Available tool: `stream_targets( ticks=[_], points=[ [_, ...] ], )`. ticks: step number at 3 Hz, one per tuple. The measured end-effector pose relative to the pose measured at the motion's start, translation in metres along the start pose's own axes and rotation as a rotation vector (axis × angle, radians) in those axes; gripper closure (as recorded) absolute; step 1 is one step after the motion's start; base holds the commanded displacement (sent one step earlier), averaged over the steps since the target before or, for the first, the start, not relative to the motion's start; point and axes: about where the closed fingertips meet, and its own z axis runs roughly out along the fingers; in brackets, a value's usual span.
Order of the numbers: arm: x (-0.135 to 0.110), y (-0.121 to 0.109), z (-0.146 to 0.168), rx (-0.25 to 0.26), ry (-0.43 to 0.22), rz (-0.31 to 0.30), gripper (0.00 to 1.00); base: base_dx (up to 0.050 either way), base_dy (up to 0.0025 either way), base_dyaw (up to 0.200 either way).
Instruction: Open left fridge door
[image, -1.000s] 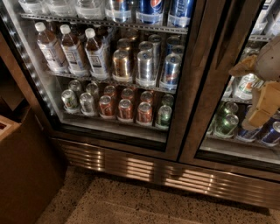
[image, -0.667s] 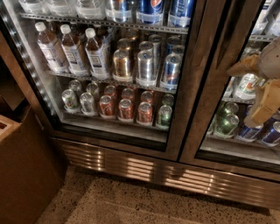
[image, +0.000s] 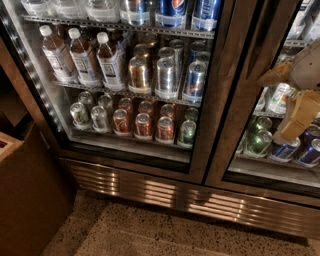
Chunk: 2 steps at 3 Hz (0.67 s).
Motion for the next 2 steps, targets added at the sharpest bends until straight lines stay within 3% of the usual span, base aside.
stream_targets(
  ticks=[1, 2],
  points=[
    [-0.001, 0.014, 0.003, 0.039, 0.072, -0.015, 0.00, 0.000, 0.00000, 0.000],
    [0.009, 0.042, 0.015, 0.053, 0.144, -0.027, 0.00, 0.000, 0.00000, 0.000]
  ],
)
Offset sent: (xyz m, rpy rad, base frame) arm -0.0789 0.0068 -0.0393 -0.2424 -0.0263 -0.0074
